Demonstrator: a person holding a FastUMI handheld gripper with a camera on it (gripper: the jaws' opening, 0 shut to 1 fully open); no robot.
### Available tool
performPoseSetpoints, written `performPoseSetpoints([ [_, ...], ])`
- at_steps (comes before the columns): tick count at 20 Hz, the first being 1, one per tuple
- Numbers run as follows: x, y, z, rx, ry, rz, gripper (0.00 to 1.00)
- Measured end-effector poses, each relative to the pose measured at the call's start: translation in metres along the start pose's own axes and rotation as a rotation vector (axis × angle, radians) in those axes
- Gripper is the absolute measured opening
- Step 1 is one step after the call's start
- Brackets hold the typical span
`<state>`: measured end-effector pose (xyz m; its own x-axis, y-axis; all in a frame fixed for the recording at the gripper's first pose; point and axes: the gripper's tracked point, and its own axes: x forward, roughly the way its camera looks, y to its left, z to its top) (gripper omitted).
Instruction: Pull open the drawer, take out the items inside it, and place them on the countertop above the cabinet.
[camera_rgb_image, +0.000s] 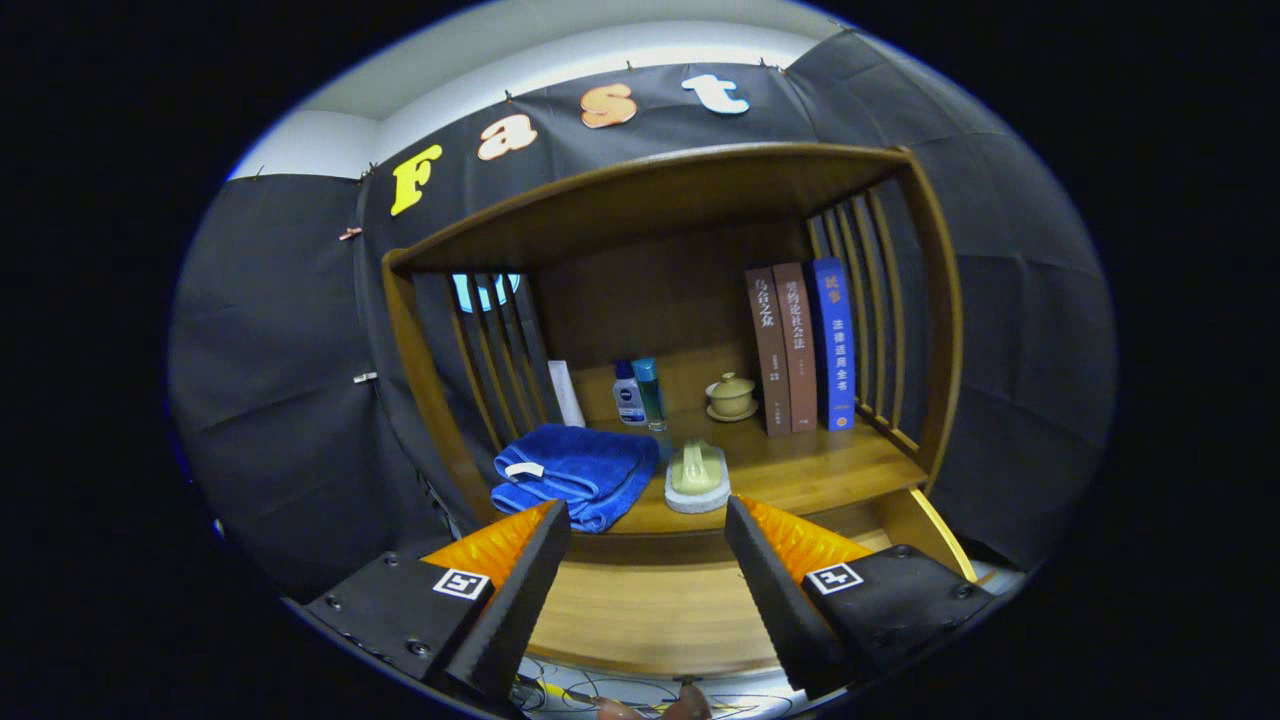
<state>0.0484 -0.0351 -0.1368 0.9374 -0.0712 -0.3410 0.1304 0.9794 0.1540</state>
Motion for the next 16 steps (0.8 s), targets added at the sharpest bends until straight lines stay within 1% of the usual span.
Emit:
performPoseSetpoints([
  [2, -0.024, -0.003, -0.023, -0.021, -0.035, -0.024, 0.99],
  [6, -0.056, -0.006, -0.079, -0.034, -0.040, -0.047, 0.99],
  [11, -0.064, -0.011, -0.130, -0.039, -0.008, -0.058, 0.99],
  [16, -0.057, -0.020, -0.161, -0.041, -0.017, -0.079, 0.99],
])
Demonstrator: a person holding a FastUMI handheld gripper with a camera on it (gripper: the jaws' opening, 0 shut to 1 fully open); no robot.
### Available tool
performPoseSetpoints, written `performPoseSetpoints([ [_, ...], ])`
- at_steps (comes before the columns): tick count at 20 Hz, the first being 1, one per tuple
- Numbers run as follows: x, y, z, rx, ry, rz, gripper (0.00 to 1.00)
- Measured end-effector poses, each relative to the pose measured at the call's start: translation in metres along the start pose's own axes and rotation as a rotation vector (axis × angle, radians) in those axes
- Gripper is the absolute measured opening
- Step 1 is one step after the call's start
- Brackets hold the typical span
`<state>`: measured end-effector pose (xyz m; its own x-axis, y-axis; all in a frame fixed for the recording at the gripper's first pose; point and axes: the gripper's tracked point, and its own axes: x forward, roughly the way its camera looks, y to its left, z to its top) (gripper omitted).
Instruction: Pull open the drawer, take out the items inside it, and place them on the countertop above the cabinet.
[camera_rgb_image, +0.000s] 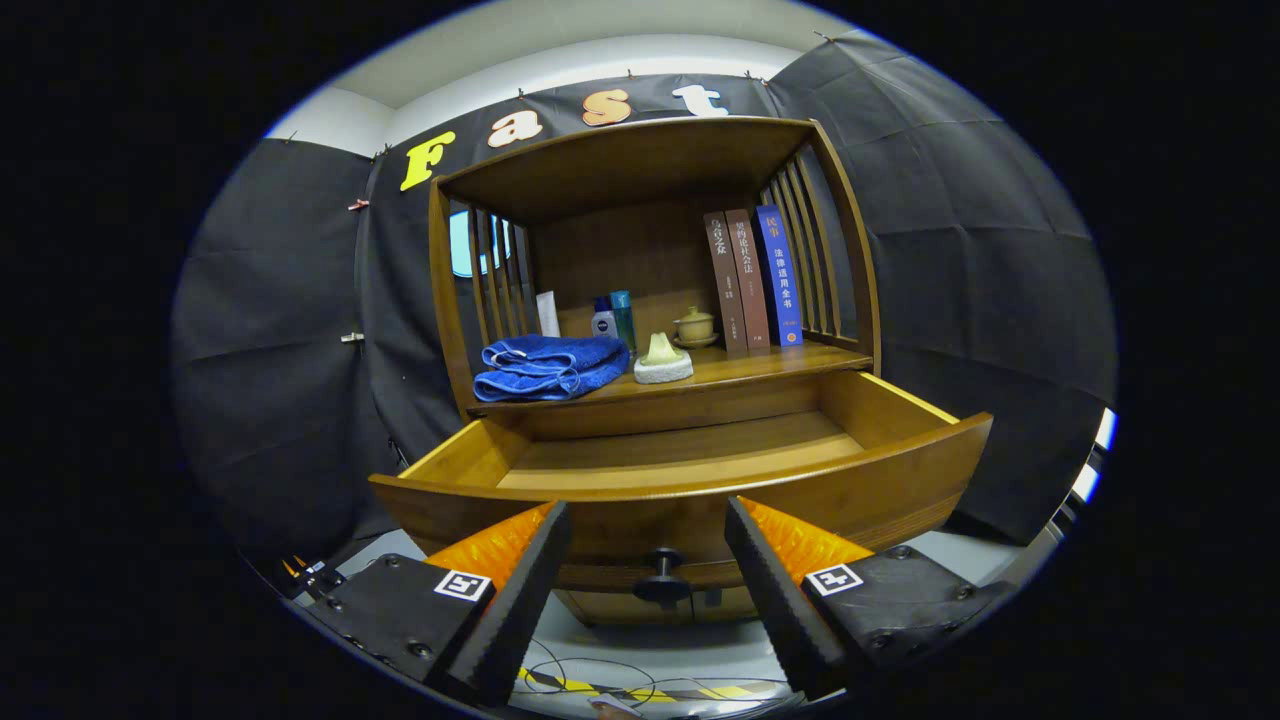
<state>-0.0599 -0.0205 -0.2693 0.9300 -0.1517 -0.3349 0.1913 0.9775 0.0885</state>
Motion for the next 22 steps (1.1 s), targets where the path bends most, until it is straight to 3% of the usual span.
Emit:
performPoseSetpoints([
  [9, 0.034, -0.013, -0.037, 0.014, 0.044, -0.068, 0.99],
  [15, 0.038, -0.013, -0.033, 0.000, 0.031, -0.086, 0.98],
  [22, 0.077, -0.014, -0.014, 0.005, 0.049, -0.081, 0.99],
])
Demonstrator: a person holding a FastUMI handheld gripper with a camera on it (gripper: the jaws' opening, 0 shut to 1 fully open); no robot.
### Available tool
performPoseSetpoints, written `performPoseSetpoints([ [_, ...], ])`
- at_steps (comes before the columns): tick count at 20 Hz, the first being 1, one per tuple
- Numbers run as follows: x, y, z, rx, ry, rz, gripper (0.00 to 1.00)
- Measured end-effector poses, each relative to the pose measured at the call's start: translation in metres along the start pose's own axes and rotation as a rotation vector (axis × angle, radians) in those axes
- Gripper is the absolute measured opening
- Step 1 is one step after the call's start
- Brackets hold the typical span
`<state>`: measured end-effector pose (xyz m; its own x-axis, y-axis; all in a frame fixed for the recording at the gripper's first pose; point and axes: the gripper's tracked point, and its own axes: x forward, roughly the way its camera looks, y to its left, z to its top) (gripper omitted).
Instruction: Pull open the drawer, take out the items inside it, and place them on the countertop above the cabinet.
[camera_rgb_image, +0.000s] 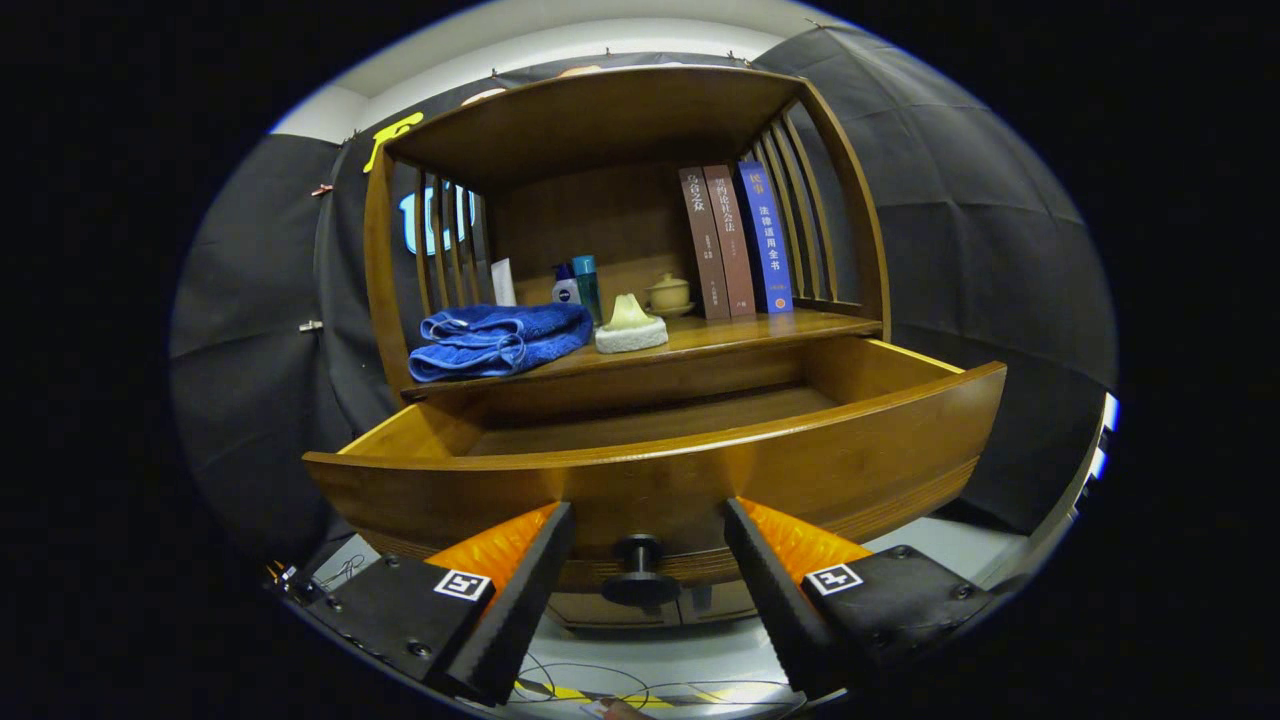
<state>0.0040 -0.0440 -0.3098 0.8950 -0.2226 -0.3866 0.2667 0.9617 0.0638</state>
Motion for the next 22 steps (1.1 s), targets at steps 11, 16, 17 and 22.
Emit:
performPoseSetpoints([
  [11, 0.076, -0.002, 0.016, 0.002, 0.031, 0.010, 0.99],
  [16, 0.104, -0.005, 0.021, -0.005, 0.031, 0.012, 0.99],
  [17, 0.110, -0.005, 0.022, -0.005, 0.032, 0.011, 0.99],
  [22, 0.129, -0.005, 0.025, -0.004, 0.039, 0.009, 0.98],
])
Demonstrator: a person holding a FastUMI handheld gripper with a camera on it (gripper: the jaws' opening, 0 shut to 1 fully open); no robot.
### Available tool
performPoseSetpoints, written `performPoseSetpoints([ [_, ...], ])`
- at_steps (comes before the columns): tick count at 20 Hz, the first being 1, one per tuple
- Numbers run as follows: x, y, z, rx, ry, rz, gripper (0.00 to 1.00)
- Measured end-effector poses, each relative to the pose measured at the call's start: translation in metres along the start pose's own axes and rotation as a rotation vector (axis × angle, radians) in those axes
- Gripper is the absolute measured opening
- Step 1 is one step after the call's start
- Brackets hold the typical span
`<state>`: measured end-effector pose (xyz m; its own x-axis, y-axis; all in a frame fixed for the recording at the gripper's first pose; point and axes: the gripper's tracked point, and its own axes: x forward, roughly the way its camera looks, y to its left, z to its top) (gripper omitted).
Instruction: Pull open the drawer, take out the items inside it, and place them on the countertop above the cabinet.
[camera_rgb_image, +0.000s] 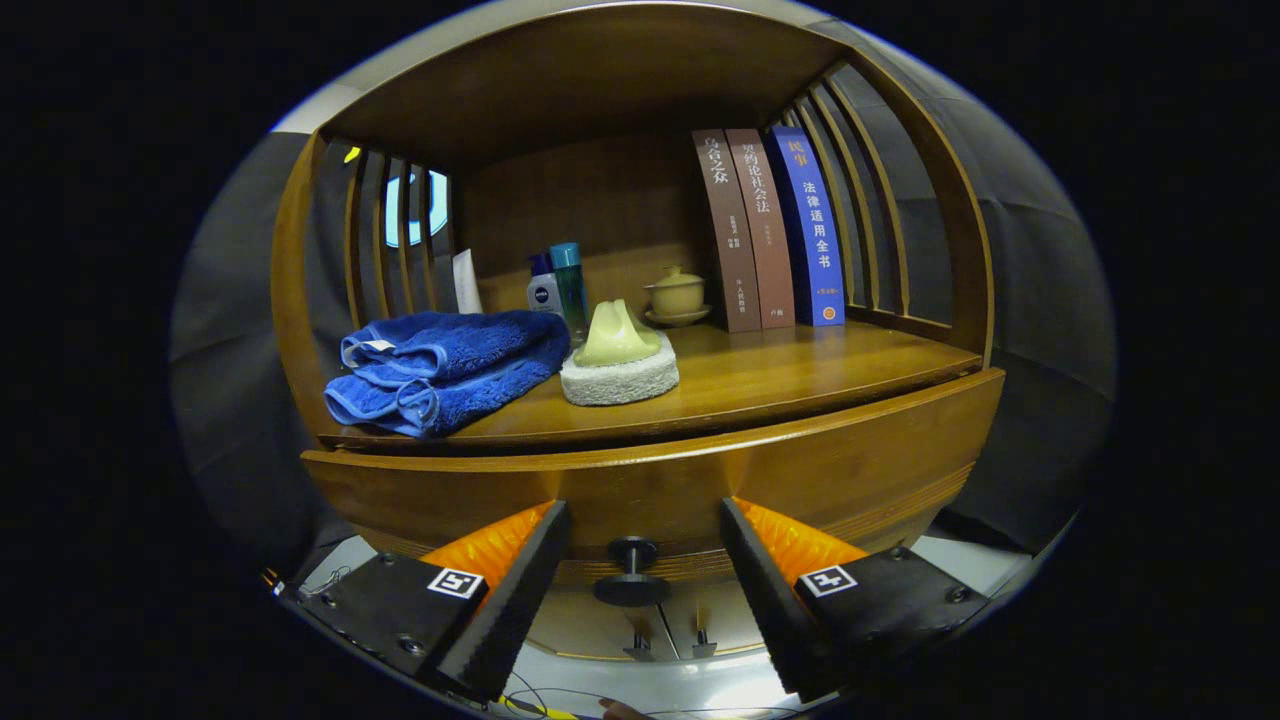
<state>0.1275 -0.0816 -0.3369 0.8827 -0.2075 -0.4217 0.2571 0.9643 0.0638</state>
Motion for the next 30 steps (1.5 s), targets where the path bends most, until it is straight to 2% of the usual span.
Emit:
performPoseSetpoints([
  [15, 0.007, 0.001, 0.001, -0.017, -0.006, -0.017, 0.99],
  [21, -0.005, 0.003, 0.010, -0.019, -0.013, -0.021, 0.99],
  [26, -0.048, 0.010, 0.034, -0.030, -0.010, -0.014, 0.99],
  [30, -0.098, 0.023, 0.093, -0.042, -0.036, 0.004, 1.00],
])
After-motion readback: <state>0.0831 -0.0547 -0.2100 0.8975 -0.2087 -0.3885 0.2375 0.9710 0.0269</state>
